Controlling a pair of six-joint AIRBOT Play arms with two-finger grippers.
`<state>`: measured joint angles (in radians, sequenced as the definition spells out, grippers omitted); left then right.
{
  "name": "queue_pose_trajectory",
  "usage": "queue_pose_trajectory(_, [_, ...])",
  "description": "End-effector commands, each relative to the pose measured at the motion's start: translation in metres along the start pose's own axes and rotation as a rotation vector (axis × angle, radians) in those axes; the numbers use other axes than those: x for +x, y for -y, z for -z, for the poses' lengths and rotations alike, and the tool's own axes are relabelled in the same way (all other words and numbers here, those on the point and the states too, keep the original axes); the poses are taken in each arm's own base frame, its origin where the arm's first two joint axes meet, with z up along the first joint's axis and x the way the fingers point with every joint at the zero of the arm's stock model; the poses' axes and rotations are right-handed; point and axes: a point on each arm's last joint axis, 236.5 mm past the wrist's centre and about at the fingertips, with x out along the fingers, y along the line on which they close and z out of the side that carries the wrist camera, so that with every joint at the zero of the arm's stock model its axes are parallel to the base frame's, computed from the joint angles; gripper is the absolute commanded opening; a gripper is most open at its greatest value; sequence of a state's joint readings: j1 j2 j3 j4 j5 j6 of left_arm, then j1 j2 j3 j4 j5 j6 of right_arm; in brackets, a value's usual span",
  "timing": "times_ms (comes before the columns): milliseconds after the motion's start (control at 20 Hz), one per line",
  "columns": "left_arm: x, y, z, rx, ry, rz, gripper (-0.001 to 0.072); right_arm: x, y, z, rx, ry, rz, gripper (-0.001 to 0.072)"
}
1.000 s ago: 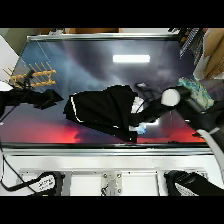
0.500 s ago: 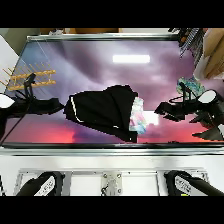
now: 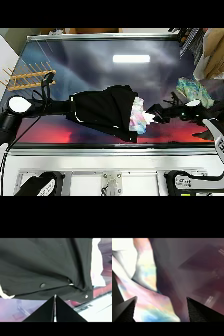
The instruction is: Fold the clothes and pants, and hang the long-sleeved shirts on hangers.
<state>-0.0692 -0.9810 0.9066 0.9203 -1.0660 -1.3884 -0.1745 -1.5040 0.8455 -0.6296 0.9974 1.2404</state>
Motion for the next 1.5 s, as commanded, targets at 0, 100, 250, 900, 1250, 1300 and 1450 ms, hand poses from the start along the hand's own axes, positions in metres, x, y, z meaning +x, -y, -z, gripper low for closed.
queue_pose_trajectory(0, [0.001,0.005,-0.002,0.000,0.012,0.004,0.0036,0.037,-0.029,0.009,-0.013,-0.017,-0.076,0.0712])
queue_pose_trajectory(100, [0.001,0.004,-0.003,-0.001,0.013,0.003,0.0036,0.058,-0.043,0.022,-0.022,-0.050,-0.087,0.0711])
queue_pose_trajectory(250, [0.001,0.004,-0.002,-0.001,0.012,0.003,0.0036,0.085,-0.074,0.044,-0.070,-0.106,-0.144,0.0711])
queue_pose_trajectory(900, [0.001,0.006,0.010,-0.001,-0.041,0.011,0.0035,0.098,-0.140,0.008,-0.283,-0.015,-0.181,0.0019])
queue_pose_trajectory(1250, [0.001,0.006,0.010,-0.001,-0.039,0.011,0.0036,-0.126,-0.088,-0.169,-0.298,0.489,0.138,0.0018])
queue_pose_trajectory(1300, [0.001,0.006,0.010,-0.001,-0.038,0.011,0.0035,-0.164,-0.072,-0.183,-0.266,0.567,0.185,0.0019])
queue_pose_trajectory(1450, [0.001,0.006,0.009,-0.004,-0.035,0.011,0.0036,-0.270,-0.013,-0.196,-0.143,0.767,0.370,0.0019])
